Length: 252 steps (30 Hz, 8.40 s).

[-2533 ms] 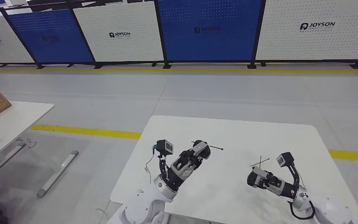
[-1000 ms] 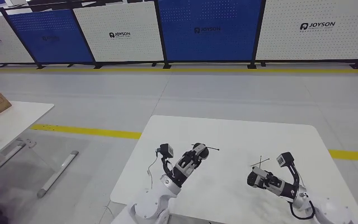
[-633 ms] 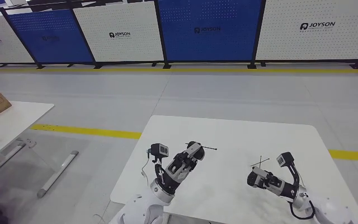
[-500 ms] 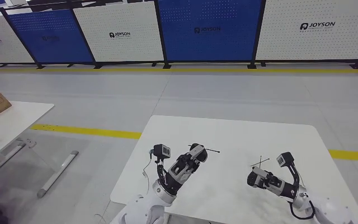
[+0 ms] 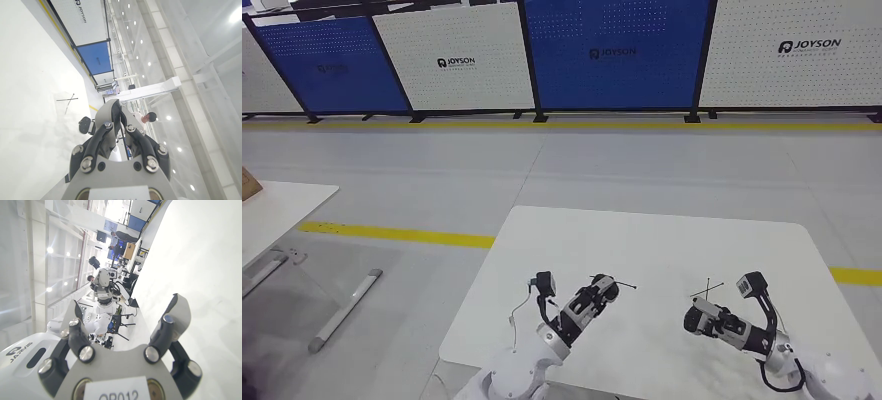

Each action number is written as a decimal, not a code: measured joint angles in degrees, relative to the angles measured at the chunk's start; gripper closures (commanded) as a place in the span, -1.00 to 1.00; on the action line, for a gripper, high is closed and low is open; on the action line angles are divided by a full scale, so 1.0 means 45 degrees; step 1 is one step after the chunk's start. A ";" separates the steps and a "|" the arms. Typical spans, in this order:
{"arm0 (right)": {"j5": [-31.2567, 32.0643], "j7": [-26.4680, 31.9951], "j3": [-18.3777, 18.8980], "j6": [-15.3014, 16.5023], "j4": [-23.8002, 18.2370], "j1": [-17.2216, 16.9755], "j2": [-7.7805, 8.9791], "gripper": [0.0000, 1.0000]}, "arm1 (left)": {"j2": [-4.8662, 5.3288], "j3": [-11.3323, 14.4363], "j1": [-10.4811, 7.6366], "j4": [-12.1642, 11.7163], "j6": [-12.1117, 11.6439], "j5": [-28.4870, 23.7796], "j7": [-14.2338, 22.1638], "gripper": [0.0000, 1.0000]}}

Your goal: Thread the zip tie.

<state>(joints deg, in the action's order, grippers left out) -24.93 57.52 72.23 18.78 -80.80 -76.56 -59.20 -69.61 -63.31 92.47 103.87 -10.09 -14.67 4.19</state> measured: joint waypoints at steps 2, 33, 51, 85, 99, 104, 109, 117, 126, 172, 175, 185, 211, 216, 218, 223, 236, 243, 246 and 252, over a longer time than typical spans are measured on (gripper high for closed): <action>0.0000 0.0000 0.0000 0.0000 0.0000 0.0000 0.0000 -1.00 | -0.0010 0.0076 -0.0082 -0.0408 0.0021 0.0290 -0.0059 1.00; 0.0000 0.0000 0.0000 0.0000 0.0000 0.0000 0.0000 -1.00 | -0.0065 0.0310 -0.0190 -0.1127 0.0484 0.0646 -0.0354 1.00; 0.0000 0.0000 0.0000 0.0000 0.0000 0.0000 0.0000 -1.00 | -0.0067 0.0318 -0.0183 -0.1126 0.0459 0.0576 -0.0292 1.00; 0.3239 0.0511 0.1853 -0.1585 -0.2287 -0.0276 0.0571 -1.00 | -0.0178 0.0431 0.0025 -0.0830 -0.0600 0.1135 -0.1695 1.00; 0.5398 0.1019 0.2586 -0.3439 -0.3362 -0.0244 0.0859 -1.00 | -0.0178 0.0431 0.0025 -0.0830 -0.0600 0.1135 -0.1695 1.00; 0.5398 0.1019 0.2586 -0.3439 -0.3363 -0.0244 0.0859 -1.00 | -0.0178 0.0431 0.0025 -0.0830 -0.0600 0.1135 -0.1695 1.00; 0.5729 0.2450 0.2867 -0.2769 -0.3801 0.0212 0.1035 -1.00 | -0.0178 0.0431 0.0025 -0.0830 -0.0600 0.1135 -0.1695 1.00; 0.7567 0.4893 0.2053 -0.3633 -0.3652 0.1905 0.1242 -1.00 | -0.0178 0.0431 0.0025 -0.0830 -0.0600 0.1135 -0.1695 1.00; 0.7911 0.4916 -0.0678 -0.3939 -0.1880 0.4115 0.1282 -1.00 | -0.0178 0.0431 0.0025 -0.0831 -0.0600 0.1135 -0.1695 1.00; 0.8331 0.3183 -0.4768 -0.7254 0.2545 0.7820 -0.0087 -1.00 | -0.0178 0.0431 0.0025 -0.0831 -0.0600 0.1135 -0.1695 1.00; 0.8700 0.2898 -0.4902 -0.7384 0.2435 0.7750 -0.0101 -1.00 | -0.0178 0.0431 0.0025 -0.0831 -0.0600 0.1135 -0.1695 1.00; 0.9736 0.3523 -0.5648 -0.8245 0.2598 0.8345 -0.0291 -1.00 | -0.0178 0.0431 0.0025 -0.0831 -0.0600 0.1135 -0.1695 1.00; 1.0760 0.3802 -0.6307 -0.8502 0.3536 0.8783 -0.0726 0.46 | -0.0178 0.0431 0.0025 -0.0831 -0.0600 0.1135 -0.1695 1.00; 1.0869 0.4010 -0.6408 -0.8502 0.4034 0.8994 -0.0900 0.52 | -0.0178 0.0431 0.0025 -0.0831 -0.0600 0.1135 -0.1695 1.00; 1.0969 0.4142 -0.6438 -0.8502 0.4270 0.9081 -0.0965 0.54 | -0.0178 0.0431 0.0025 -0.0831 -0.0600 0.1135 -0.1695 1.00; 1.1223 0.4374 -0.6596 -0.8502 0.4948 0.9338 -0.1220 0.68 | -0.0178 0.0431 0.0025 -0.0830 -0.0600 0.1135 -0.1695 1.00; 1.2012 0.4434 -0.6987 -0.8503 0.6578 0.9992 -0.2160 0.58 | -0.0178 0.0431 0.0025 -0.0831 -0.0600 0.1135 -0.1695 1.00; 1.2297 0.4334 -0.7052 -0.8503 0.7076 1.0150 -0.2591 0.54 | -0.0178 0.0431 0.0025 -0.0831 -0.0600 0.1135 -0.1695 1.00; 1.2489 0.4427 -0.7134 -0.8503 0.7242 1.0201 -0.2736 0.50 | -0.0178 0.0431 0.0025 -0.0831 -0.0600 0.1135 -0.1695 1.00; 1.2806 0.4548 -0.7254 -0.8503 0.7679 1.0322 -0.3029 0.52 | -0.0178 0.0431 0.0025 -0.0831 -0.0600 0.1135 -0.1695 1.00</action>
<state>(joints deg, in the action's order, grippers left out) 32.70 77.98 39.59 -19.48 -46.24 -30.11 -72.83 -70.41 -61.37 92.58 100.14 -12.79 -9.56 -3.44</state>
